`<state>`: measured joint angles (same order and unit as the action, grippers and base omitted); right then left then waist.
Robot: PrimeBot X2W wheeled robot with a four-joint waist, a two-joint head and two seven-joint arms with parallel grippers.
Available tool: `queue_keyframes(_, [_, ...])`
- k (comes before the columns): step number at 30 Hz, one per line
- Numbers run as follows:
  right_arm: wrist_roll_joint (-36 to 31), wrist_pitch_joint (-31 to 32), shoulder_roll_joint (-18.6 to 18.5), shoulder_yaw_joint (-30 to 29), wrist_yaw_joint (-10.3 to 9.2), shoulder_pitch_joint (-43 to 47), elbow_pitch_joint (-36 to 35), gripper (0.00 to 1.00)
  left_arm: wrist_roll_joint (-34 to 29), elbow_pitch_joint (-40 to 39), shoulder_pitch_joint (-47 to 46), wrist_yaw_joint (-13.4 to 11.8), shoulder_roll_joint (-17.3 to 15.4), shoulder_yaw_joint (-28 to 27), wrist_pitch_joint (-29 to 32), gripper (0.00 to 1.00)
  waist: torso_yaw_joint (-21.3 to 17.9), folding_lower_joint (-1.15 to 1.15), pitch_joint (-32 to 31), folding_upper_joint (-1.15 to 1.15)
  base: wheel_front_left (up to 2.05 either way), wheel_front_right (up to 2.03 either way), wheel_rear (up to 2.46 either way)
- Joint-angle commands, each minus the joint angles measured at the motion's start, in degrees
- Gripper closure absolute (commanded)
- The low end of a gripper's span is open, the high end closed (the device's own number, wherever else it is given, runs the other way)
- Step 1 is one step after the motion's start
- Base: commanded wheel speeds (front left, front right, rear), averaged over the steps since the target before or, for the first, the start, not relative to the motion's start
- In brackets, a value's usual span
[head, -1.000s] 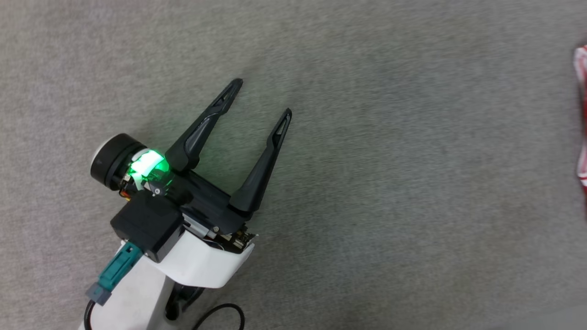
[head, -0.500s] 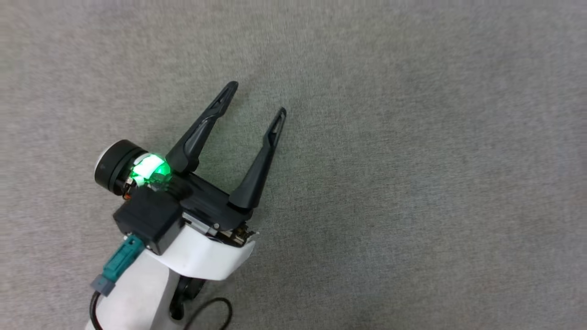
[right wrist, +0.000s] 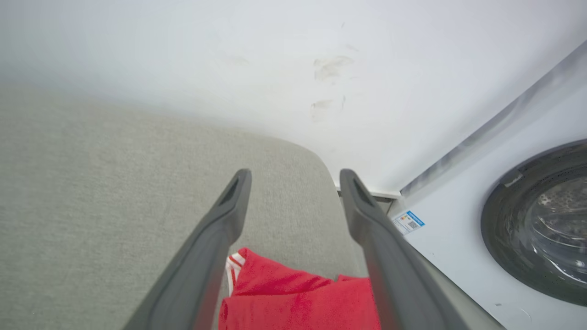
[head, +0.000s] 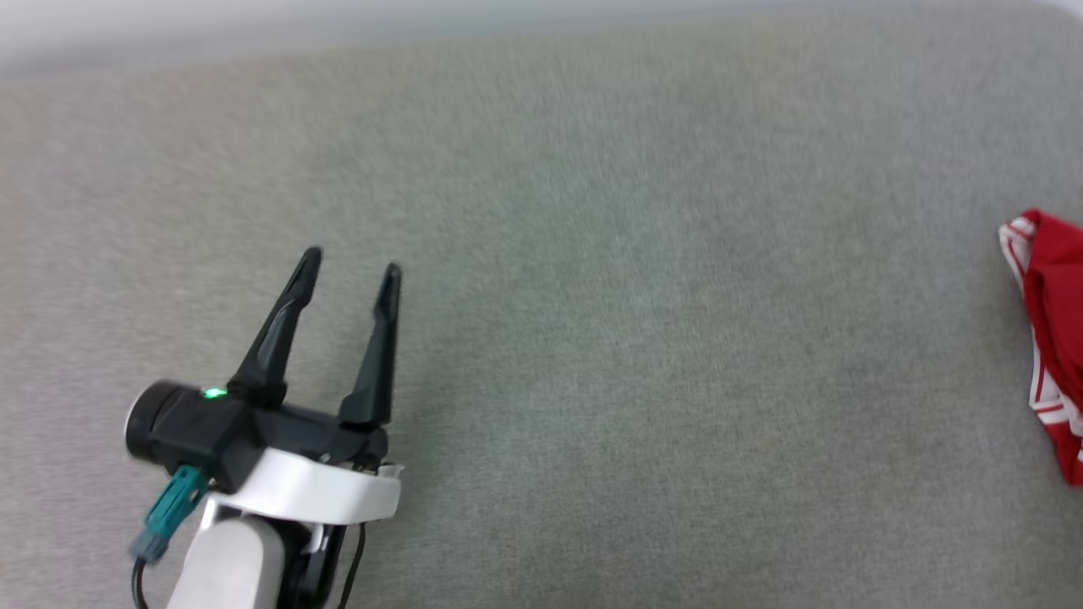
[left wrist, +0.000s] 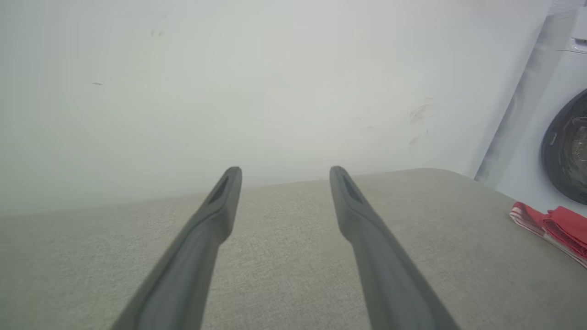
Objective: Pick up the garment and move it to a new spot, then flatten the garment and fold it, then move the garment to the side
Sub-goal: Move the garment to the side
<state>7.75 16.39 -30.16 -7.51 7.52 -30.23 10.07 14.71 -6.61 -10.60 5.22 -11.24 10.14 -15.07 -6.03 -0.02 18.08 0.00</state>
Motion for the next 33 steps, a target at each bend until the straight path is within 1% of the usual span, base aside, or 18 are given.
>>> queue_keyframes(1, [0.9, -0.8, 2.5, -0.4, -0.07, 2.0, -2.7, 0.00, 0.1, 0.7, 1.6, -0.5, 1.0, -1.3, -0.1, 0.00, 2.2, 0.02, -4.8, 0.00, 0.00, 0.00, 0.00])
queue_keyframes(4, [2.4, -2.8, 7.4, -1.0, -0.07, 5.3, -7.5, 0.00, -0.3, 1.4, 3.7, -0.4, 1.8, -3.6, -0.1, 0.00, 3.3, 0.02, -7.2, 0.00, 0.00, 0.00, 0.00])
queue_keyframes(8, [3.8, -7.2, 12.7, -1.1, -0.07, 10.1, -10.9, 0.00, -0.7, 2.7, 6.1, 0.1, 2.6, -5.6, -0.1, 0.00, 5.1, 0.02, -9.8, 0.00, 0.00, 0.00, 0.00])
queue_keyframes(10, [4.1, -9.7, 15.3, -0.8, -0.07, 12.6, -11.8, 0.00, -1.0, 3.6, 6.9, 0.2, 3.0, -6.2, -0.1, 0.00, 6.0, 0.02, -10.9, 0.00, 0.00, 0.00, 0.00])
queue_keyframes(16, [5.5, -16.2, 21.5, 1.0, -0.07, 19.5, -12.0, 0.00, -1.7, 6.6, 8.8, 1.1, 4.0, -7.2, -0.1, 0.00, 7.9, 0.02, -13.1, 0.00, 0.00, 0.00, 0.00])
queue_keyframes(19, [5.8, -18.9, 23.7, 2.0, -0.07, 22.5, -10.7, 0.00, -1.5, 8.0, 9.6, 1.4, 4.8, -8.0, -0.1, 0.00, 8.4, 0.02, -14.0, 0.00, 0.00, 0.00, 0.00])
queue_keyframes(21, [6.0, -19.8, 24.2, 2.2, -0.06, 23.5, -10.1, 0.00, -1.8, 8.3, 9.8, 1.5, 5.0, -8.0, -0.1, 0.00, 8.5, 0.02, -14.3, 0.00, 0.00, 0.00, 0.00])
queue_keyframes(23, [5.4, -22.4, 25.5, 3.2, -0.06, 25.8, -8.0, 0.00, -1.8, 9.6, 10.6, 1.7, 5.4, -8.5, -0.1, 0.00, 8.7, 0.02, -15.0, 0.00, 0.00, 0.00, 0.00])
queue_keyframes(33, [4.2, -26.3, 27.3, 5.2, -0.06, 28.2, -4.4, 0.00, -3.0, 10.9, 11.3, 2.1, 6.1, -9.5, -0.1, 0.00, 8.8, 0.02, -16.2, 0.00, 0.00, 0.00, 0.00])
